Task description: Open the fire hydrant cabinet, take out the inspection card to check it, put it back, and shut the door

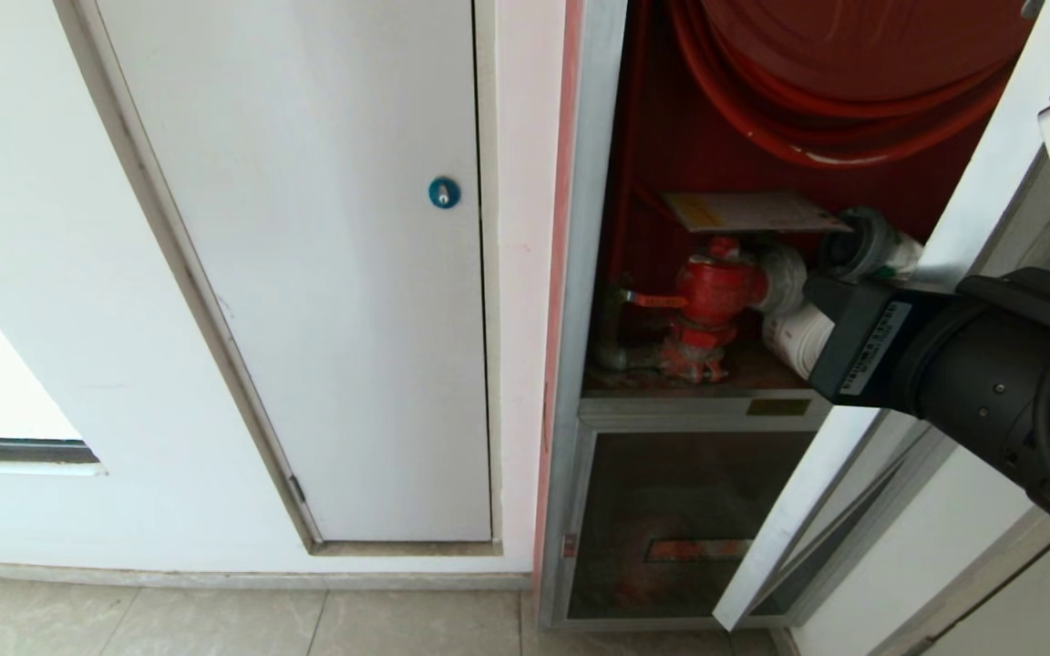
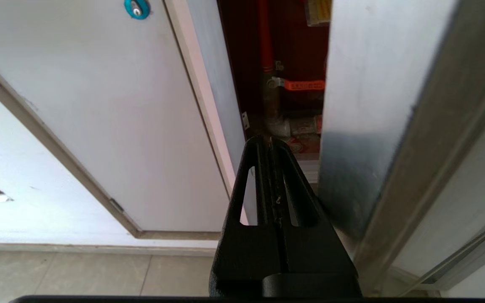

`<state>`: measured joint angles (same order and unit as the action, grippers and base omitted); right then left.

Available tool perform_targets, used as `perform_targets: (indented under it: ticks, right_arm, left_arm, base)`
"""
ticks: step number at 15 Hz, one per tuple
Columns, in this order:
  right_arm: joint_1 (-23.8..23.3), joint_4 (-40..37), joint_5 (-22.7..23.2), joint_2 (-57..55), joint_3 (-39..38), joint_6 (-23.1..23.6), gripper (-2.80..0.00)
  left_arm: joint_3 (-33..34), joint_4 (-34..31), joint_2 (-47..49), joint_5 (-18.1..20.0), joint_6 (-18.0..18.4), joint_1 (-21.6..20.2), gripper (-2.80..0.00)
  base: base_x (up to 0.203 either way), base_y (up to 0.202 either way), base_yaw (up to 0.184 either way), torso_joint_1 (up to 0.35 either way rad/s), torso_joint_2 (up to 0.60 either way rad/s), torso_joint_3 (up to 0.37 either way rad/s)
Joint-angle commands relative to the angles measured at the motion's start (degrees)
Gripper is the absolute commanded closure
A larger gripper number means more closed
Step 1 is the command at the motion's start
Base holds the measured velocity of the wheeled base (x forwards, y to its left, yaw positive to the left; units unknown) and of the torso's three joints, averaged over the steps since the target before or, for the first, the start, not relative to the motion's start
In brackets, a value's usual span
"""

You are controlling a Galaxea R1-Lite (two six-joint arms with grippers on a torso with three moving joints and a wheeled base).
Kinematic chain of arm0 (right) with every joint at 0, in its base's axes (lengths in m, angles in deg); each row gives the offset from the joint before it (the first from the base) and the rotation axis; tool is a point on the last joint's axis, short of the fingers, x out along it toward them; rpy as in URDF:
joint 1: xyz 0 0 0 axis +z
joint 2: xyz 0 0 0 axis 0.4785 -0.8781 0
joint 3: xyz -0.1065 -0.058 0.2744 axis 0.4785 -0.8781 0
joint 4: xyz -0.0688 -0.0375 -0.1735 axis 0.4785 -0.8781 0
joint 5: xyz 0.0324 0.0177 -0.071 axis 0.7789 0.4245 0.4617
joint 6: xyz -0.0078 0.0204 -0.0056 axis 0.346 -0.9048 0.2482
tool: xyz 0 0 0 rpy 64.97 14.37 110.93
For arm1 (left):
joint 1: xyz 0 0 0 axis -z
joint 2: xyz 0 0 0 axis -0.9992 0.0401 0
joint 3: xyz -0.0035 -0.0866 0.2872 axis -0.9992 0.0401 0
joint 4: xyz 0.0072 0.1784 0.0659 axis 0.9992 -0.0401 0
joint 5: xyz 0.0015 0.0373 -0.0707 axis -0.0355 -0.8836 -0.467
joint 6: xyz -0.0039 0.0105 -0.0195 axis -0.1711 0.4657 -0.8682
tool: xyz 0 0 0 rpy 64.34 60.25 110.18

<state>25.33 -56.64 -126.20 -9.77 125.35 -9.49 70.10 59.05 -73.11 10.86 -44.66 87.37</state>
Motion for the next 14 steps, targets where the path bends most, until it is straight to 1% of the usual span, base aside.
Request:
perform_targets:
  ticks: [1,6,11,14]
  right_arm:
    - [-0.6,0.1,-0.6,0.9,-0.3,-0.1,0.00]
    - [-0.7,-2.4,-0.9,4.5,-1.4,-0.3,0.00]
    - [-1.1,-5.7,-1.1,9.7,-3.9,-0.3,0.00]
    - [-1.9,-6.2,-1.1,11.8,-6.0,-0.2,0.00]
  left_arm:
    - [0.0,0.0,0.0,0.0,0.0,0.0,0.00]
    - [0.0,0.0,0.1,0.0,0.0,0.0,0.00]
    - [0.0,0.0,0.1,0.0,0.0,0.0,0.00]
    - [0.0,0.0,0.0,0.0,0.0,0.0,0.00]
  base:
    - [0.000,0.000,0.000,0.000,0.00,0.000]
    - [0.000,0.000,0.000,0.000,0.00,0.000]
    - [0.000,0.000,0.000,0.000,0.00,0.000]
    - [0.000,0.000,0.000,0.000,0.00,0.000]
